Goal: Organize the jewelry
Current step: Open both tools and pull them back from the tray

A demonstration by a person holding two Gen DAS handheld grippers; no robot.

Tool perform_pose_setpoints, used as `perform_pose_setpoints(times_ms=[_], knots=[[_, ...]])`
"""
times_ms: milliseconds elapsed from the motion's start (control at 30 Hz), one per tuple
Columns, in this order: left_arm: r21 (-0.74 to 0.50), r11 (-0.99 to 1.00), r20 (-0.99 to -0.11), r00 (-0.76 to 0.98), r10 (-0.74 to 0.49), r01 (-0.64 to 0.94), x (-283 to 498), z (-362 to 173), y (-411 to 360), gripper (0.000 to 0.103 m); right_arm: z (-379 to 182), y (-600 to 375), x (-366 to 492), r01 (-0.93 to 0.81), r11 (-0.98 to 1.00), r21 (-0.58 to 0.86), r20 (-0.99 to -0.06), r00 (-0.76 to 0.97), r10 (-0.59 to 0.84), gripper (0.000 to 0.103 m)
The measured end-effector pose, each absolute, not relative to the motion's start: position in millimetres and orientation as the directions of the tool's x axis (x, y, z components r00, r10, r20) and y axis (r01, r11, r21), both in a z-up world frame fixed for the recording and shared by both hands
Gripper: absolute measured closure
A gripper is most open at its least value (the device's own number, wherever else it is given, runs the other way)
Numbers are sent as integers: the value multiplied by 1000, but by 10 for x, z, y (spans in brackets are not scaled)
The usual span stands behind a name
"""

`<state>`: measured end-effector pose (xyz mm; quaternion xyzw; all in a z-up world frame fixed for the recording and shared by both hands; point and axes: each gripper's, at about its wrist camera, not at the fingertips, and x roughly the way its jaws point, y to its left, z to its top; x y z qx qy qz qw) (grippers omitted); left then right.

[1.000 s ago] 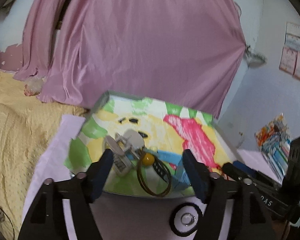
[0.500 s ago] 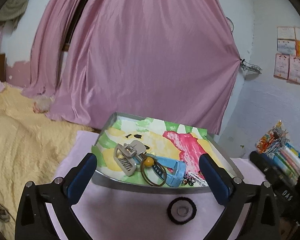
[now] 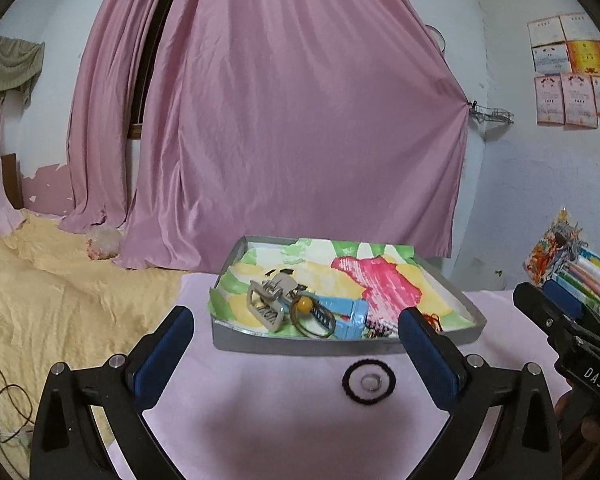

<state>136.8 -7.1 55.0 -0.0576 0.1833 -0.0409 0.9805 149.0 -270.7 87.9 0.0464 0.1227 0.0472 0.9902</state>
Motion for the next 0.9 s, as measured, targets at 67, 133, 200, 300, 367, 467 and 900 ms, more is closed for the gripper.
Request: perform_pose_setpoints(times_ms=[67,133,200,300,367,467,900], knots=[[-127,990,-363,927,-100,57,1326,539,-49,0,867,-2697,1420,-87,991,98,-249,962,109,11],[-139,989,-370,923,-106,58,1279,529,-29,0,855,-2693,1362,-91,991,96,-257,960,113,11],[-155,986,-375,920,-116,61,1239,517,-8,0,837,-2694,1308,-96,991,97,-271,955,119,11],[-166,983,-391,910,-135,75,1204,490,1,0,804,-2682,1249,-102,991,90,-291,949,124,11],[-161,983,-410,901,-144,84,1189,454,-24,0,778,-2680,1200,-109,991,81,-310,942,129,11],[-153,983,-441,884,-155,96,1215,409,-52,0,743,-2671,1165,-114,991,67,-341,931,130,11],[-246,956,-629,725,-281,157,1594,137,-46,1,594,-2768,1401,-110,991,77,-505,853,134,11]])
